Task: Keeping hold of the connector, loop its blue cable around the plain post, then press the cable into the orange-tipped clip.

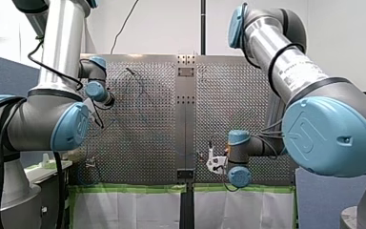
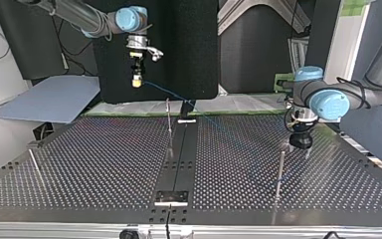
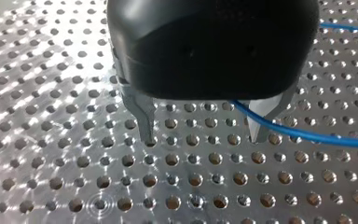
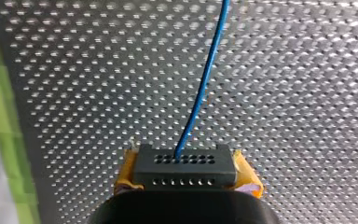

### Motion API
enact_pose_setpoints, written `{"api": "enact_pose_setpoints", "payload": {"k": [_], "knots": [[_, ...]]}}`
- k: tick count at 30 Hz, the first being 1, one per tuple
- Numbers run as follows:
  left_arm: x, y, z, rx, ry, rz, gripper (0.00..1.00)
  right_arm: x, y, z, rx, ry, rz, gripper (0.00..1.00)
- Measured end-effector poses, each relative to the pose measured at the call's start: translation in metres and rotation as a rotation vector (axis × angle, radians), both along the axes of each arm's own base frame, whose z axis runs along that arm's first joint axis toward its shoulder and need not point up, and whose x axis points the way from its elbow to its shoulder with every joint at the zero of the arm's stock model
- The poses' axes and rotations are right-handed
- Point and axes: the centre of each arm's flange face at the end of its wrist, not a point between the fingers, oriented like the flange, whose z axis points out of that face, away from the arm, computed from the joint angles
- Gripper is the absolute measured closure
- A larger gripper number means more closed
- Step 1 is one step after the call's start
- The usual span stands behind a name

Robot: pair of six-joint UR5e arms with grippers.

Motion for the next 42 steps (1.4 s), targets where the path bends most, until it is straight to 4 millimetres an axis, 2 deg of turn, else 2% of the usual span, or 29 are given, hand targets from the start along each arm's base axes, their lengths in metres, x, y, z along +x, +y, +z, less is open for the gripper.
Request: {"api": "enact_pose_setpoints", "payload": {"k": [10,16,21,31,42], "knots": [[-0.009,0.005,-0.005,-0.092,-0.003,0.068,0.0,0.001,0.003,-0.006,0.007,0.008,0.007,1.0],[-0.022,-0.004,0.007,-0.143,-0.043,0.027,0.0,0.001,0.003,-0.006,0.007,0.009,0.008,1.0],[-0.034,-0.007,0.017,-0.144,-0.052,0.012,0.0,0.001,0.004,-0.006,0.007,0.009,0.008,1.0],[-0.043,-0.014,0.016,-0.091,-0.007,-0.014,0.0,0.001,0.004,-0.006,0.006,0.01,0.01,1.0],[-0.059,-0.02,0.05,-0.051,-0.032,-0.041,0.0,0.001,0.004,-0.007,0.011,0.009,0.008,1.0]]}}
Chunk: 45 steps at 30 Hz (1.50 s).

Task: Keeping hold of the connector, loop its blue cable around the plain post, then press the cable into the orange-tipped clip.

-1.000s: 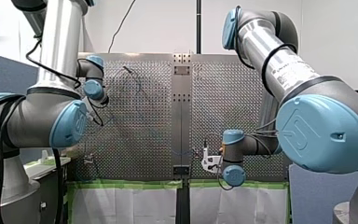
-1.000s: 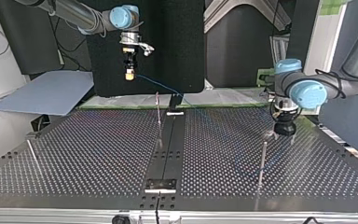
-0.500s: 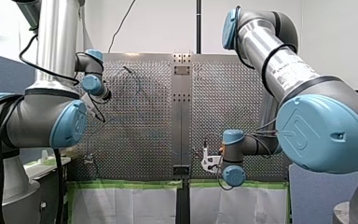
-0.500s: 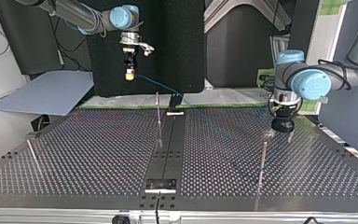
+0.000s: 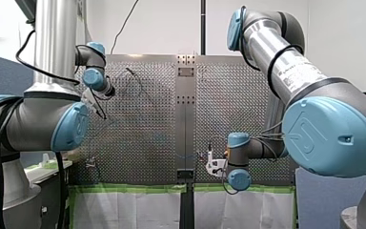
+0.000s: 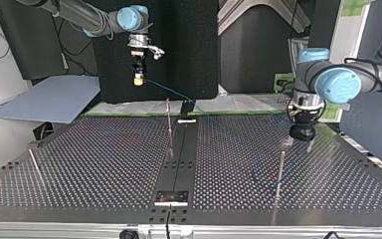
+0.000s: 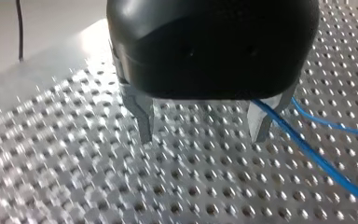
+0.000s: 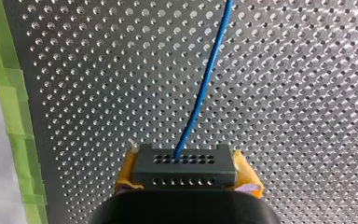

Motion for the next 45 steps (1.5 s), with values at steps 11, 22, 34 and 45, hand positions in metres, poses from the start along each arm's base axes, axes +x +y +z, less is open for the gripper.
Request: {"api": "enact_pose_setpoints", "payload": {"k": [11,22,34,45], "knots": [[-0.008,-0.005,0.006,0.039,0.029,-0.034,0.0,-0.001,0.001,-0.002,0.007,0.004,0.001,1.0],[-0.018,-0.016,0.003,0.073,0.09,-0.088,0.0,-0.001,0.001,-0.003,0.008,0.006,0.001,1.0],[-0.041,-0.018,0.019,0.125,0.087,-0.063,0.0,-0.001,0.001,-0.004,0.007,0.006,0.001,1.0],[-0.066,-0.026,0.051,0.192,0.072,-0.107,0.0,-0.002,0.0,-0.005,0.008,0.003,-0.001,1.0]]}}
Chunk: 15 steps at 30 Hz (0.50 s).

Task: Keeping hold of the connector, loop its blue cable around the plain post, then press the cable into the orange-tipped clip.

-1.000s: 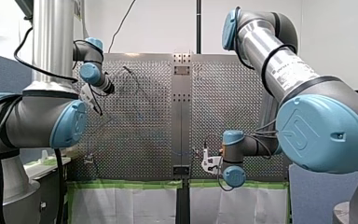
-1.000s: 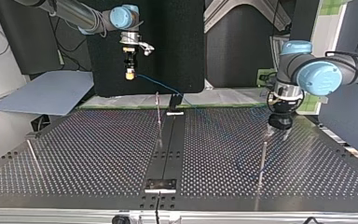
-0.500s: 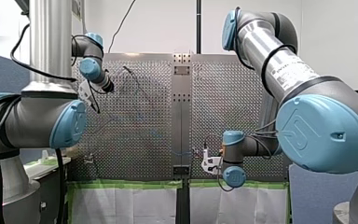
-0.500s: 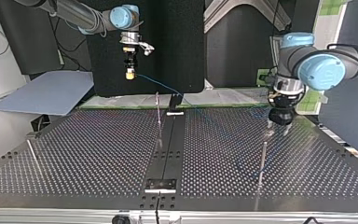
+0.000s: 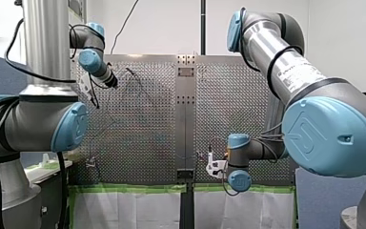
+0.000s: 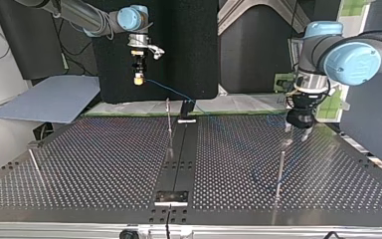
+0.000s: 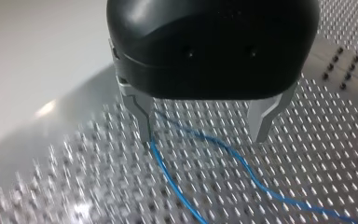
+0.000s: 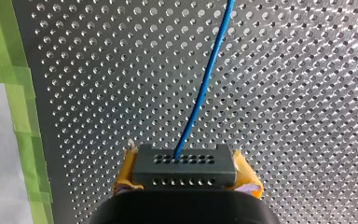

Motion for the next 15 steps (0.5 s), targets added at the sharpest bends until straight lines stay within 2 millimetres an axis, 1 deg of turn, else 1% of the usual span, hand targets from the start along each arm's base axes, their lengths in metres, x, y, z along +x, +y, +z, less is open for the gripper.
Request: {"api": "enact_pose_setpoints", "payload": {"k": [4,5,11,15], "knots": [[-0.007,-0.002,0.03,0.039,-0.037,-0.026,0.0,-0.002,-0.002,0.0,0.002,-0.005,-0.005,1.0],[-0.009,-0.002,0.04,0.054,-0.05,-0.025,0.0,-0.003,-0.002,0.0,0.002,-0.008,-0.006,1.0],[-0.023,-0.001,0.085,0.119,-0.103,0.011,0.0,-0.004,-0.005,0.0,0.005,-0.025,-0.012,1.0],[-0.034,0.0,0.111,0.158,-0.133,0.04,0.0,-0.004,-0.006,-0.001,0.006,-0.029,-0.011,1.0]]}}
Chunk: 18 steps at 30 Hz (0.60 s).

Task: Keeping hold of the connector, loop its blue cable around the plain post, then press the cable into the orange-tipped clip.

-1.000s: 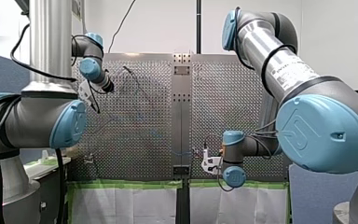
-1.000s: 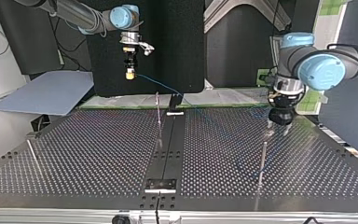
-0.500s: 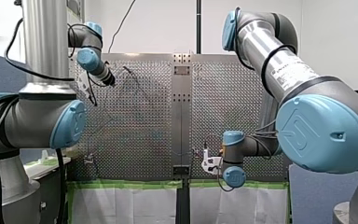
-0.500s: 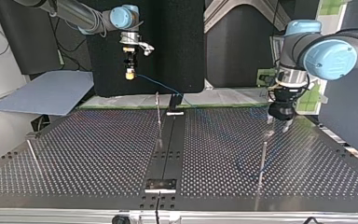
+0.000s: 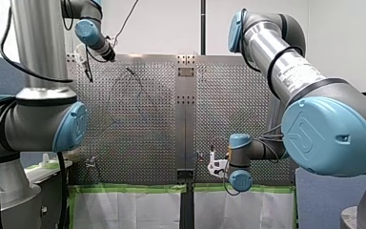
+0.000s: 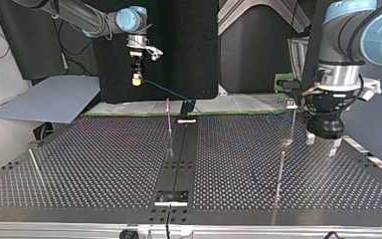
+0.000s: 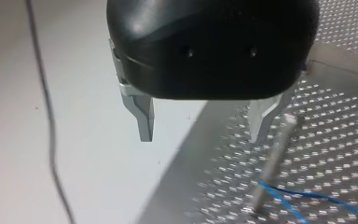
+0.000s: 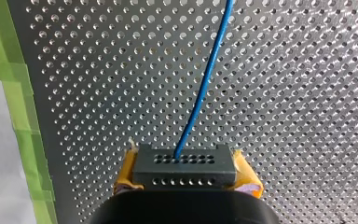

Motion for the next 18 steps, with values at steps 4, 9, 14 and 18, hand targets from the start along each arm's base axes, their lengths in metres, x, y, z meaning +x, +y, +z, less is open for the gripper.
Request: {"api": "enact_pose_setpoints", "payload": {"k": [4,9,14,18], "knots": [[-0.011,-0.001,0.025,0.039,-0.026,0.028,0.0,0.001,0.001,-0.006,0.012,0.0,0.018,1.0],[-0.009,-0.006,0.035,0.085,0.001,0.051,0.0,0.003,0.0,-0.025,0.042,0.015,0.025,1.0],[0.003,-0.011,0.037,0.135,0.051,0.06,0.0,0.002,0.003,-0.042,0.068,0.033,0.027,1.0],[0.013,-0.015,0.036,0.173,0.091,0.053,0.0,0.001,0.003,-0.044,0.071,0.036,0.026,1.0]]}}
